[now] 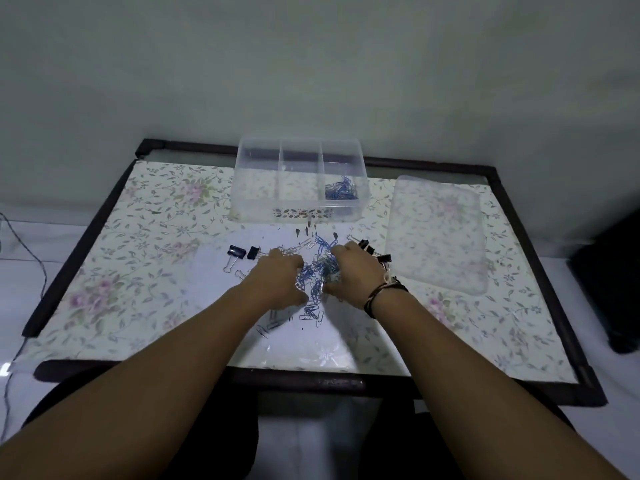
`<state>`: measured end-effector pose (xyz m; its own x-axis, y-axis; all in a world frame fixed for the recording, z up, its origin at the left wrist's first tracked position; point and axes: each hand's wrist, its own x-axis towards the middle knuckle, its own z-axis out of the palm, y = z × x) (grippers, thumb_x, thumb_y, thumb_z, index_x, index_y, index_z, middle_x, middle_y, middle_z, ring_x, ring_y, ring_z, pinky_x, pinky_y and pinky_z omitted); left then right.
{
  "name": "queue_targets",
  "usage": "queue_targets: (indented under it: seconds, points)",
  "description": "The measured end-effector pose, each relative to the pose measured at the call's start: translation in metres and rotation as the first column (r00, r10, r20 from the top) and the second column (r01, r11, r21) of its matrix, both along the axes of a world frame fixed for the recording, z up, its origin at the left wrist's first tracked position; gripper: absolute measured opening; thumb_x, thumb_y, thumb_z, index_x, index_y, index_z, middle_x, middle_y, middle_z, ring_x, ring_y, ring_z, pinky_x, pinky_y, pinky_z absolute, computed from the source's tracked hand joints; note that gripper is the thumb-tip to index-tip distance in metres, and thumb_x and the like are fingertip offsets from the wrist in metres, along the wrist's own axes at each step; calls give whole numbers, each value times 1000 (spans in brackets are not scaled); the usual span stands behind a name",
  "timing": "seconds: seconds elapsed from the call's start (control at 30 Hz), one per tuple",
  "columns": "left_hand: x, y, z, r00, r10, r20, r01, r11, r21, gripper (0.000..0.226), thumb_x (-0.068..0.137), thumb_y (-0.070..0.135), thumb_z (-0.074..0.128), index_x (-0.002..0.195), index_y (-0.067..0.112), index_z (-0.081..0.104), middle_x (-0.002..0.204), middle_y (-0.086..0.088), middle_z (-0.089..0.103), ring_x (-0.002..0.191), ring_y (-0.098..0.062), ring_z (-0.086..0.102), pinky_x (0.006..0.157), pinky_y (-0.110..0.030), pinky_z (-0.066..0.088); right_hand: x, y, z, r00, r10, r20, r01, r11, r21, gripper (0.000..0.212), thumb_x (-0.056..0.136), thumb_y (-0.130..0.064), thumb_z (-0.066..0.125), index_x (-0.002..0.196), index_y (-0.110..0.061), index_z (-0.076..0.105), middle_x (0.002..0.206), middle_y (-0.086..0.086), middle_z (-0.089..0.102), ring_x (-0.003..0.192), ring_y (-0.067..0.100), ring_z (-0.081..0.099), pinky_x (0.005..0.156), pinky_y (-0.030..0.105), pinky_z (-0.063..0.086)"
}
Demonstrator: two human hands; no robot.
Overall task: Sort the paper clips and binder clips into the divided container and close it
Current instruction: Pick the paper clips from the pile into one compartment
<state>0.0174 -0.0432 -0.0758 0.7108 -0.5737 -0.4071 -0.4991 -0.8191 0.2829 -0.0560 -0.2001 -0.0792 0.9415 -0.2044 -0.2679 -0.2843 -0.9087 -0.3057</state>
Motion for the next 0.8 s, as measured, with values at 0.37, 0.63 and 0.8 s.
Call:
queue_targets:
  seconds: [0.37,0.63,0.8]
  points:
    - [12,-28,-17,993,6,118,8,993,-115,23,84,16,73,107,15,73,105,-10,66,97,-28,65,78,-35,54,33,-14,-21,988,151,12,-149,983,-108,16,90,-14,62,104,-14,67,110,13,54,97,37,58,79,38,49]
    - [13,-31,-16,987,68,149,-43,985,-167,16,82,7,61,83,15,74,82,-6,70,78,-26,67,61,-28,46,33,-20,-9,995,84,45,-84,996,-5,12,87,-11,63,90,-12,75,95,9,73,90,28,66,69,27,44]
    - [16,-25,2,985,143,97,-102,935,-340,17,83,7,67,91,12,81,88,-5,77,80,-21,70,72,-27,55,27,-33,16,993,-58,106,44,991,123,11,87,-10,66,89,-10,78,93,5,76,82,19,65,73,23,46]
